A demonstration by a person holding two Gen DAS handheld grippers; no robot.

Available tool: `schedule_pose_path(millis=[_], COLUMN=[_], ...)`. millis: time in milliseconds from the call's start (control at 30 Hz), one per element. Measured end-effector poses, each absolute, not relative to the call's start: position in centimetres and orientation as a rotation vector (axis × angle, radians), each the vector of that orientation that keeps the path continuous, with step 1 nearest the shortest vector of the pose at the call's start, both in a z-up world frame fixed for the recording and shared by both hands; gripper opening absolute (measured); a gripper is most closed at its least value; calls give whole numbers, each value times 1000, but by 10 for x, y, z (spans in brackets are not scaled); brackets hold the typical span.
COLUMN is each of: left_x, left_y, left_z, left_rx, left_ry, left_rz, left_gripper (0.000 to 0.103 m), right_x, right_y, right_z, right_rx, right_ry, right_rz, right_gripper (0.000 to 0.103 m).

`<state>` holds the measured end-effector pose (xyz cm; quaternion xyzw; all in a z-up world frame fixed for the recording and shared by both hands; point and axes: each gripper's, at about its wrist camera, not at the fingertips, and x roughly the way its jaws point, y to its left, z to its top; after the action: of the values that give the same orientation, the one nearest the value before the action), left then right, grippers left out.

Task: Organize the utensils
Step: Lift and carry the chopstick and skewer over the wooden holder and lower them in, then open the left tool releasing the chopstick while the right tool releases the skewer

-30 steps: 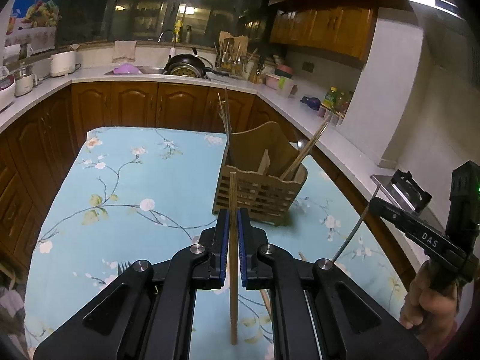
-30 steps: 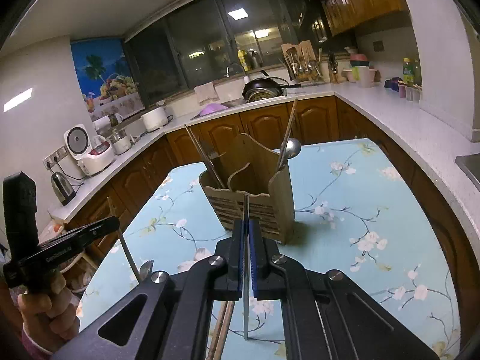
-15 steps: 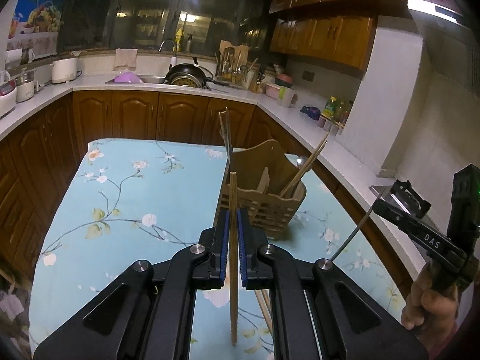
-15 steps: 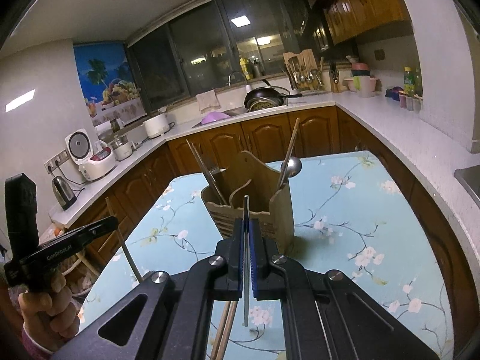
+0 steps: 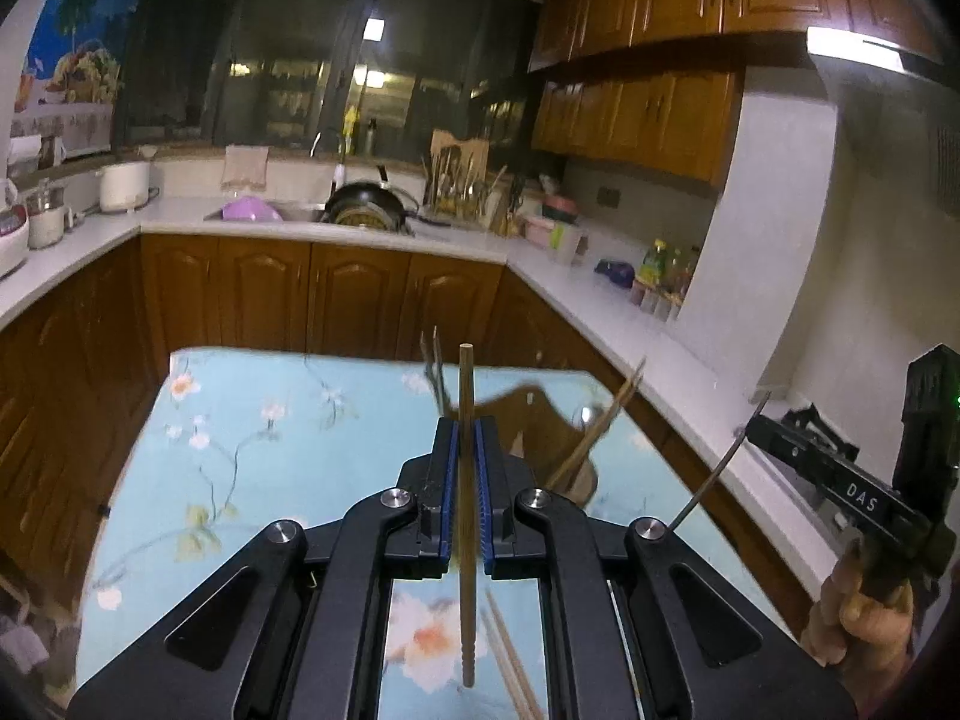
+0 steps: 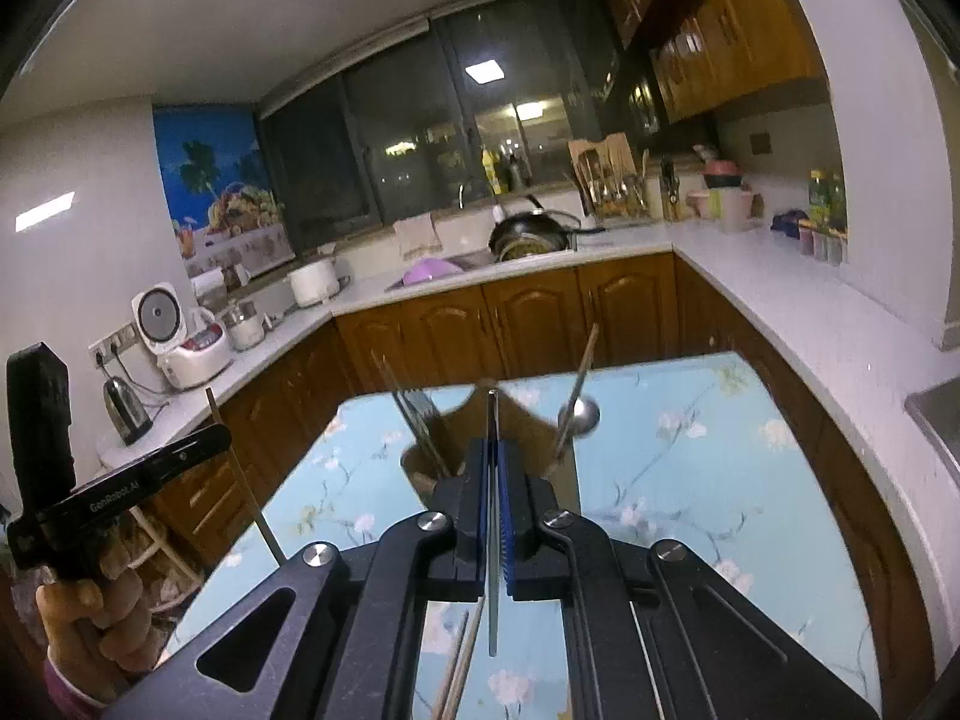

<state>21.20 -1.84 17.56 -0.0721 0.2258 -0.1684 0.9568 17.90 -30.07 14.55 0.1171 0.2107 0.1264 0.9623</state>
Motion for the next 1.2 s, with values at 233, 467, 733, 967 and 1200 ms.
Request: schedule_pose_path(millis=[233, 467, 733, 967, 1200], left_x=[240, 279, 333, 354, 347], left_y=[-25, -30, -37, -41, -44], left_z=[213, 236, 210, 156, 121], left_rx=[-135, -156, -209, -246, -231], left_ry=[373, 307, 312, 372, 429], left_rz=[-330, -320, -260, -229, -241], left_gripper=[5, 5, 5, 5, 5], right_x=[201, 231, 262, 277, 279], right_y=[-304, -305, -307, -306, -302], right_z=[183, 207, 193, 152, 117], right_rx=[224, 203, 217, 253, 271], right_ry=[341, 291, 304, 368, 429], right_rz=[246, 225, 211, 218, 211], right_gripper=[3, 3, 3, 3, 3])
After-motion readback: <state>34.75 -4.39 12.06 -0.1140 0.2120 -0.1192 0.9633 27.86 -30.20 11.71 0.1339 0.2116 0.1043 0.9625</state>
